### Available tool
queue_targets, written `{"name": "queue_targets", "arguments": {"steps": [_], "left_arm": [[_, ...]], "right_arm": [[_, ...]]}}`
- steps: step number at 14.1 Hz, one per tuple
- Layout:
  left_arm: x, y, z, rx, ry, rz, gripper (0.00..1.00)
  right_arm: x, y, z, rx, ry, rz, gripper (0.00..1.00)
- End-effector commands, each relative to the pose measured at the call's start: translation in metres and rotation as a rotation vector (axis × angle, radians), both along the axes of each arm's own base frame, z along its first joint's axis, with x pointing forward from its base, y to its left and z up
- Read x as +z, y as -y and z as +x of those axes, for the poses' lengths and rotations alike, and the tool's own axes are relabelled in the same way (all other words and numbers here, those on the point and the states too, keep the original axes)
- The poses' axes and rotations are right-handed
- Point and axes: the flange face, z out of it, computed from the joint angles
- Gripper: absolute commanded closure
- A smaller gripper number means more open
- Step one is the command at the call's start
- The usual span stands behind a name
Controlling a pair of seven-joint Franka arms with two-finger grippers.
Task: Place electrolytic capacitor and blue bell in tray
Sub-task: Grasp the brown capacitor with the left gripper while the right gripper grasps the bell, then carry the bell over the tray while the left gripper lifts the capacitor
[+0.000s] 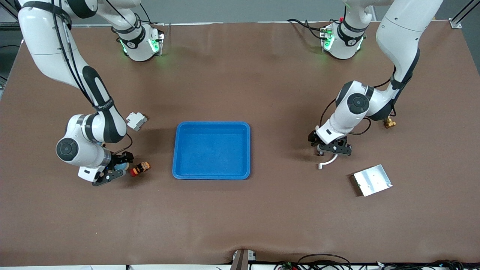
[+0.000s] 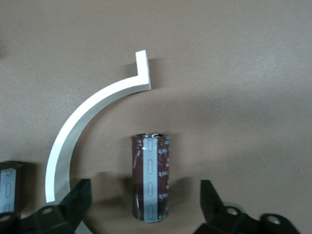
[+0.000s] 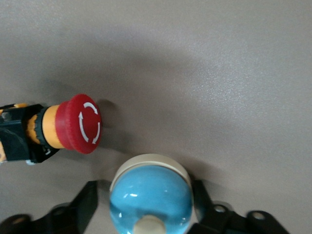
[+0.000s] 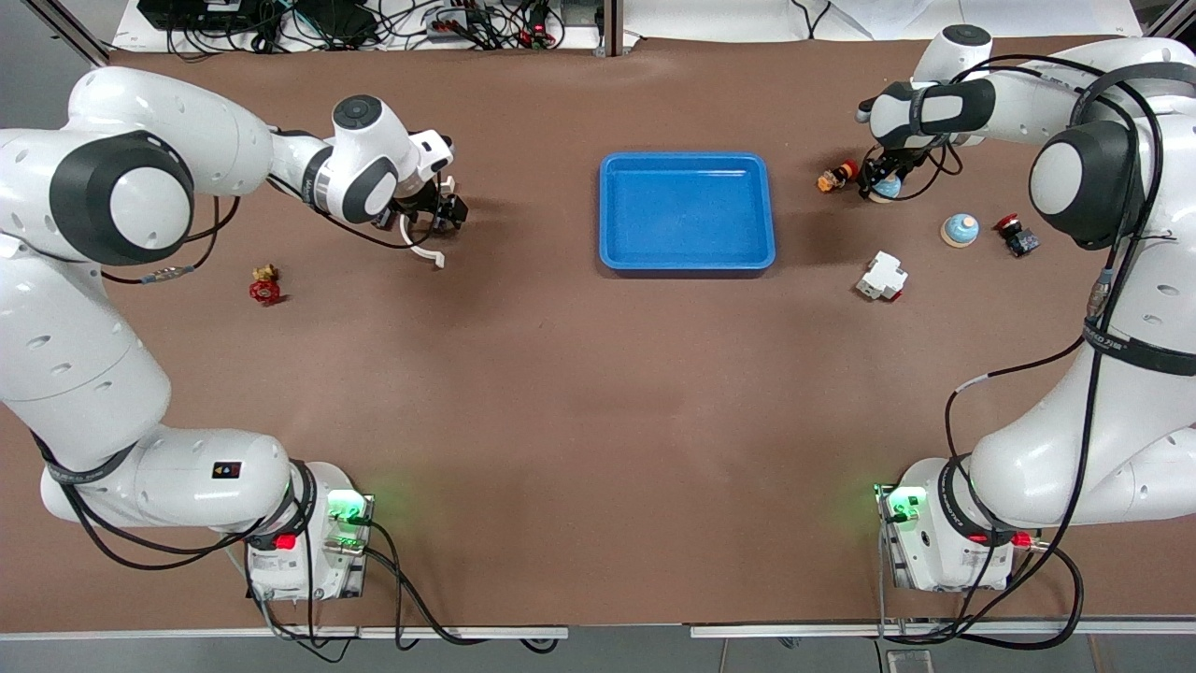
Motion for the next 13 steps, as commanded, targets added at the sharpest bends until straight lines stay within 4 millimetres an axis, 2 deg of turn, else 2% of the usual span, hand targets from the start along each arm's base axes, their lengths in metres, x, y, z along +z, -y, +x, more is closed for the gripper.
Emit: {"name": "queue_targets", "arguments": {"steps": [1,2,3,4,6,8,9,11,13], "left_arm": [[0.0,-0.001,0.003,0.026,0.017,-0.001,0.68],[0.0,-0.001,0.003,0.026,0.017,0.0,0.97],[-0.001,-0.001,0.003,0.026,0.016,0.0,1.0],[0.001,0.0,0.003,0.027,0.019,0.0,1.0],[0.003,0.0,0.004,0.053,0.022,-0.004,1.0],[0.01,0.003,0.008,0.091,0.033,-0.012,1.0],[0.013,0.002,0.01,0.122,0.038,-0.016,1.0],[0.018,0.004,0.015,0.279,0.038,-0.039,1.0],[0.026,0.006,0.024,0.505,0.038,-0.079,1.0]], "right_arm": [[0.0,-0.002,0.003,0.019,0.001,-0.006,0.64],[0.003,-0.002,0.003,0.019,0.002,-0.006,0.77],[0.009,-0.001,0.003,0.015,-0.011,-0.005,0.84],[0.027,0.001,0.006,0.008,-0.031,-0.003,0.92],[0.067,-0.003,0.02,0.001,-0.08,0.001,0.94],[0.094,-0.014,0.025,0.008,-0.131,0.013,0.95],[0.101,-0.025,0.025,0.013,-0.133,0.016,0.95],[0.109,-0.076,0.019,-0.032,-0.13,0.019,0.96],[0.109,-0.143,0.008,-0.142,-0.133,-0.01,0.96]]}}
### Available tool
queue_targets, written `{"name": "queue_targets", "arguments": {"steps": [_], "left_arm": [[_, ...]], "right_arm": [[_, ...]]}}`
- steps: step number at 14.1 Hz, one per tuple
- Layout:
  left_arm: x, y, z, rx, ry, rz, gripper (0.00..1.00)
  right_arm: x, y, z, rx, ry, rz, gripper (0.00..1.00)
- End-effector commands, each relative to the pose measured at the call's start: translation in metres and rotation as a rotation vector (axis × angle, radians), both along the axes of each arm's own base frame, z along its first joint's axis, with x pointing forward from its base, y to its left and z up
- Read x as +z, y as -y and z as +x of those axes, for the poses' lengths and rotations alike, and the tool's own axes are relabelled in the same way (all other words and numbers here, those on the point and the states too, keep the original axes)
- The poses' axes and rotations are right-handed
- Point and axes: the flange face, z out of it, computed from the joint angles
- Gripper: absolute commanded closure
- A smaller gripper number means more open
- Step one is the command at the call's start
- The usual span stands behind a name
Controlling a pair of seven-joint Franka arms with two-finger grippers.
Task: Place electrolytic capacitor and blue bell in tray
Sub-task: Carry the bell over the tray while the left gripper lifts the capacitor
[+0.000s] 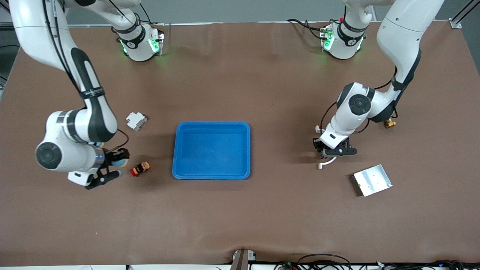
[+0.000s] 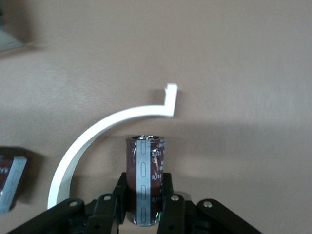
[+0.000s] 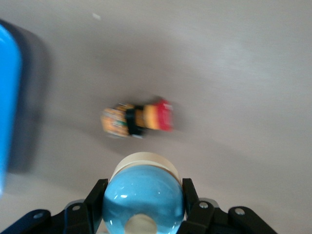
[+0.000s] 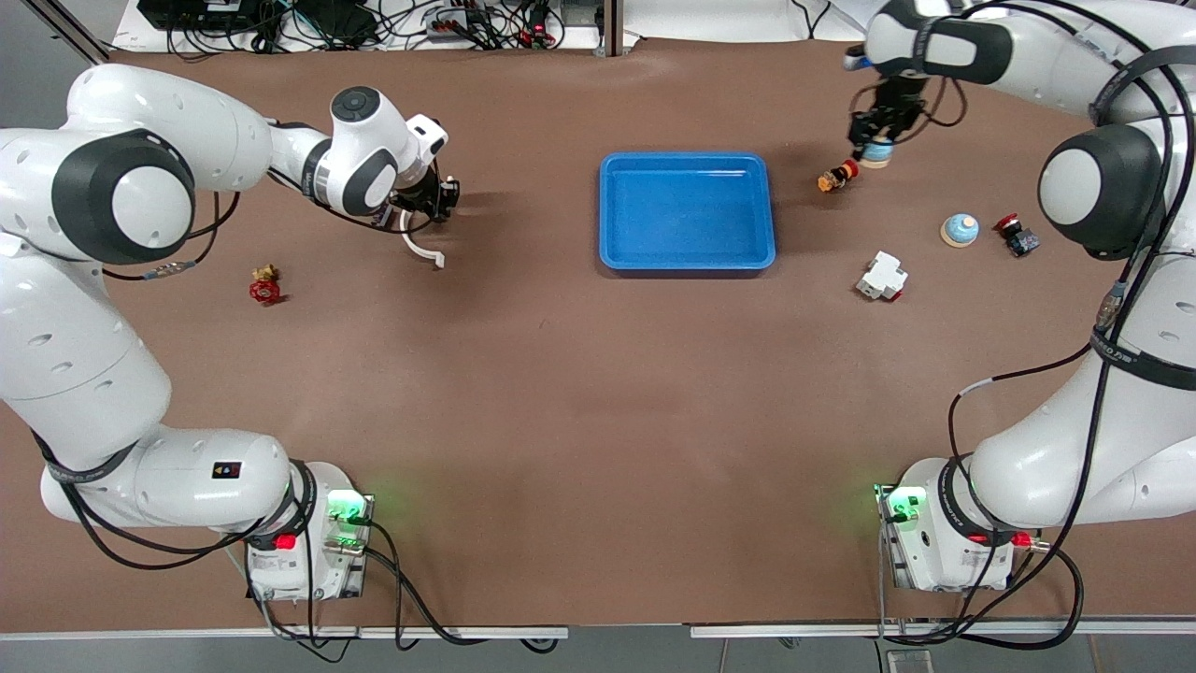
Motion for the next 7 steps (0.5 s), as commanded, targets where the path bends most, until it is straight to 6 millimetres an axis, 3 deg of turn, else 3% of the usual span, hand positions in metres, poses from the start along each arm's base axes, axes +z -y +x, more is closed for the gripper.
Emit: {"name": "queue_targets", "arguments": {"steps": [1,4,6,7], "left_arm": [[0.016,0.006,0.01,0.258,0.017,-0.043,1.0],[0.025,0.006,0.017,0.357,0.015,-0.055,1.0],[0.038,0.002,0.023,0.392,0.036,-0.065,1.0],[0.047,-0.005,0.028,0.413,0.045,-0.061,1.0]], "right_arm": [[0.001,-0.086,-0.019,-0.123,-0.005,-0.039,0.96],[-0.001,-0.17,-0.044,-0.223,0.014,-0.073,0.97],[-0.006,-0.208,-0.06,-0.259,0.022,-0.095,0.96],[-0.018,-0.225,-0.069,-0.294,0.023,-0.108,0.96]]}}
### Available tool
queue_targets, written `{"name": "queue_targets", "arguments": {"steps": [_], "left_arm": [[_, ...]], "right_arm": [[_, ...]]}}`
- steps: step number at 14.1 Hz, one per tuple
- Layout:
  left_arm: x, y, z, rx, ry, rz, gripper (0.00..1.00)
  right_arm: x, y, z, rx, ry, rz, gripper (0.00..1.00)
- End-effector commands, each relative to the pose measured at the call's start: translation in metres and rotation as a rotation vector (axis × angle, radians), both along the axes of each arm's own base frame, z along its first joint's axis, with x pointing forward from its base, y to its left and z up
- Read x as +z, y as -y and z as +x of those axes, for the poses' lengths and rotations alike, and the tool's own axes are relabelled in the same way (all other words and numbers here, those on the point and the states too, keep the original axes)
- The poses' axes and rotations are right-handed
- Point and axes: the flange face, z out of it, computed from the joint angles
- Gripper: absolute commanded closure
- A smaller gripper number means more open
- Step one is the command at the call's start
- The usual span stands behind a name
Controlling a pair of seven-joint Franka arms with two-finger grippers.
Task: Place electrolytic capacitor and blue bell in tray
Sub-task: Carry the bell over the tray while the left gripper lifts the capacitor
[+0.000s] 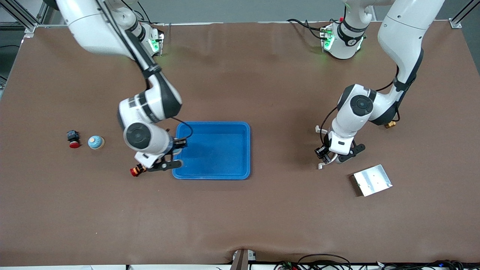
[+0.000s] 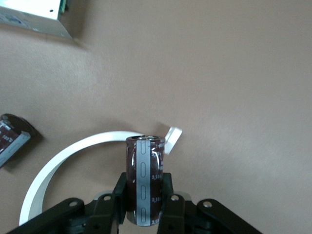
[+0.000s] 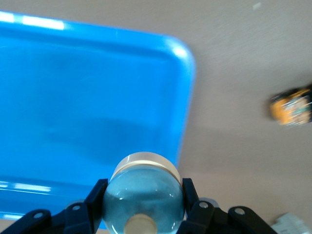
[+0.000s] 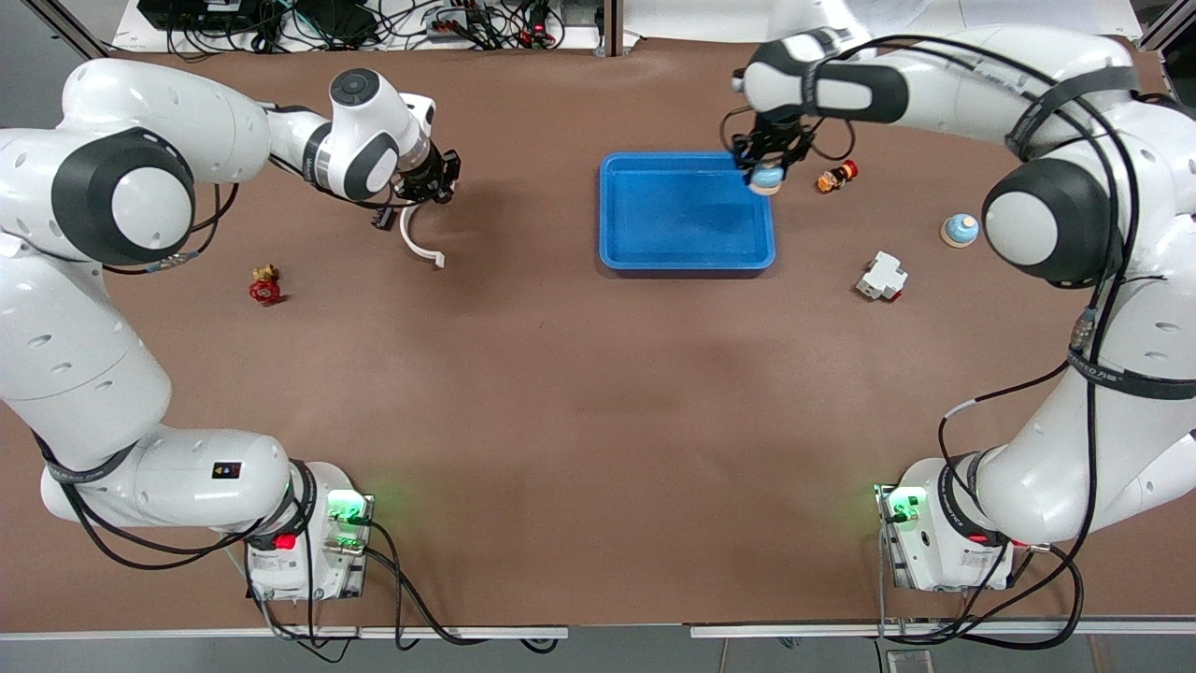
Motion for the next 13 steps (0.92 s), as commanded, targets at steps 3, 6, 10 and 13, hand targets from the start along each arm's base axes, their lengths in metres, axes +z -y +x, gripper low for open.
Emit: {"name": "queue_targets", "arguments": {"steps": [3,6,10,13], "left_arm": [[0.044,-0.024,0.02,0.182,-0.021,0.014,1.0],[0.058,-0.014,0.038,0.318,-0.027,-0.02,1.0],[0.072,0.046,0.063,0.506,-0.073,-0.057,1.0],[0.087,0.112,0.081,0.653,-0.115,-0.071,1.0]], "right_arm": [[-0.039,-0.023,-0.022,-0.099,-0.009,-0.049,0.96],[-0.066,-0.018,-0.035,-0.115,0.0,-0.036,0.96],[-0.078,-0.02,-0.037,-0.145,-0.008,-0.036,0.82],[-0.077,-0.018,-0.036,-0.176,-0.008,-0.043,0.0]]}}
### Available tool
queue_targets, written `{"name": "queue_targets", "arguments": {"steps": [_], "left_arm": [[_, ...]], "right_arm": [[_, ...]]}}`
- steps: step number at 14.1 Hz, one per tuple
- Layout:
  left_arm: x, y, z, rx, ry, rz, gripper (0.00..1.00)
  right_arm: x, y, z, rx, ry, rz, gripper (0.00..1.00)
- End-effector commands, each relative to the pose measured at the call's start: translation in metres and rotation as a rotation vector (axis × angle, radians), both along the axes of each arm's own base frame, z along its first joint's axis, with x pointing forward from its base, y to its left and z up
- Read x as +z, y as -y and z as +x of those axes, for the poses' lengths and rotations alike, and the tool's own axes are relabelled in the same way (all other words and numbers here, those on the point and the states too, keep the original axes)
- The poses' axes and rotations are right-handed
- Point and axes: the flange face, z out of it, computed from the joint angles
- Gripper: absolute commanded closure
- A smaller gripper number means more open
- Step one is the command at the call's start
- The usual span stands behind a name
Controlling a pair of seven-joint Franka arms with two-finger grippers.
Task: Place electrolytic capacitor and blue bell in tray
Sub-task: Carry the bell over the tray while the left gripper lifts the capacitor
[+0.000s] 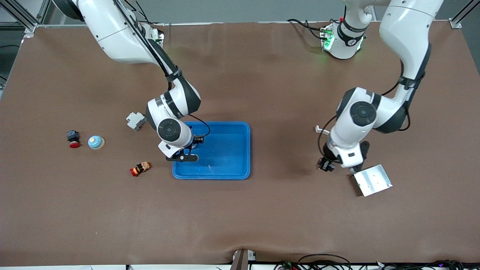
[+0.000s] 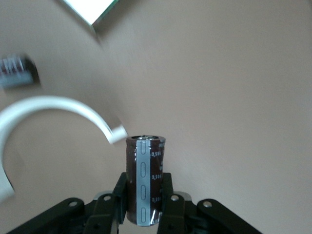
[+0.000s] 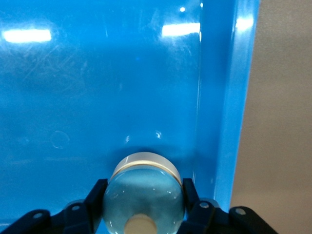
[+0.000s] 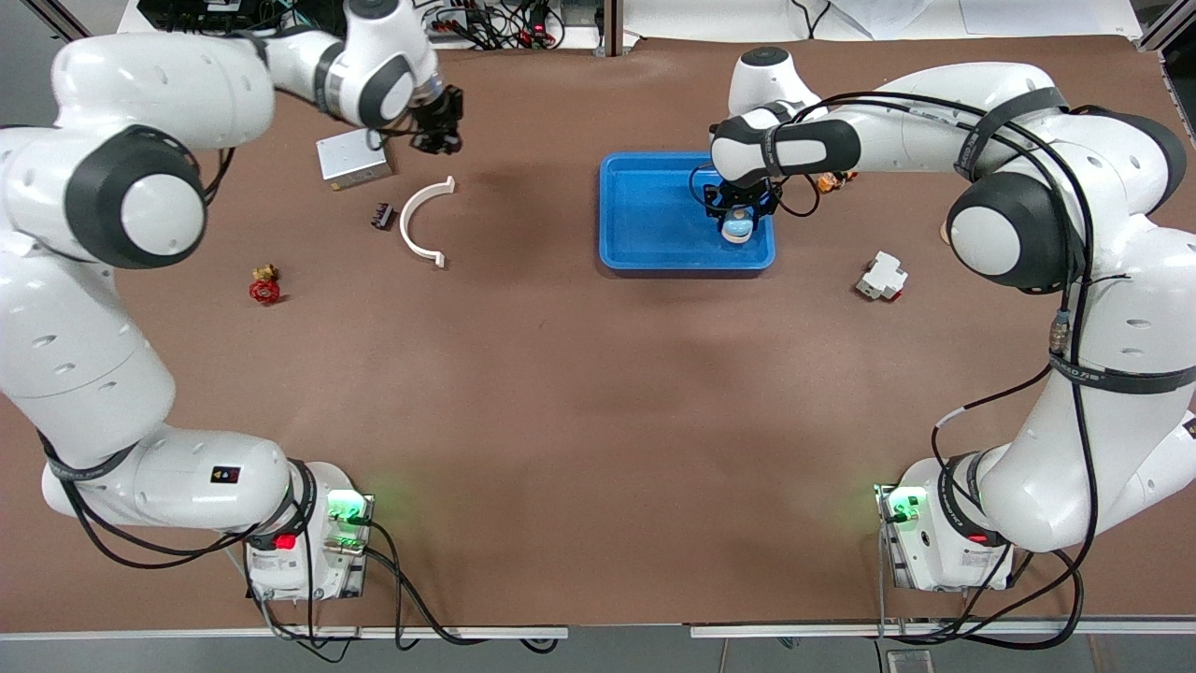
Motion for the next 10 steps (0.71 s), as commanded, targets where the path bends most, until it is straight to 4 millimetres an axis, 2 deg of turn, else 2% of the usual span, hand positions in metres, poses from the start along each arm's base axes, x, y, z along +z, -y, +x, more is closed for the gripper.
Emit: {"name": "queue_targets", "arguments": {"steps": [1,3,5,6,7,8,9,10], "left_arm": [[0.01,0.062,0.023,0.122,-0.043,-0.029,1.0],[0.007,0.1,0.014,0.148,-0.087,-0.016,1.0],[0.006,0.125,0.008,0.166,-0.087,-0.016,1.0],[0.008,0.131,0.008,0.182,-0.082,-0.021,1.0],[0.004,0.138,0.007,0.185,-0.091,-0.018,1.0],[0.002,0.154,0.004,0.186,-0.107,-0.019,1.0],[-0.001,0.168,0.005,0.226,-0.117,-0.021,1.0],[-0.004,0.182,0.003,0.254,-0.117,-0.017,1.0]], "right_arm": [[0.011,0.004,0.004,-0.045,0.006,0.005,0.0],[0.024,0.018,0.015,-0.063,0.002,-0.002,0.0],[0.052,0.054,0.035,-0.076,0.03,0.0,0.0],[0.069,0.076,0.045,-0.056,0.05,0.017,0.0],[0.082,0.104,0.054,-0.024,0.052,0.03,0.0],[0.093,0.141,0.062,-0.009,0.043,0.039,0.0],[0.1,0.182,0.068,-0.012,0.027,0.045,0.0],[0.101,0.207,0.067,-0.002,-0.006,0.049,0.0]]}}
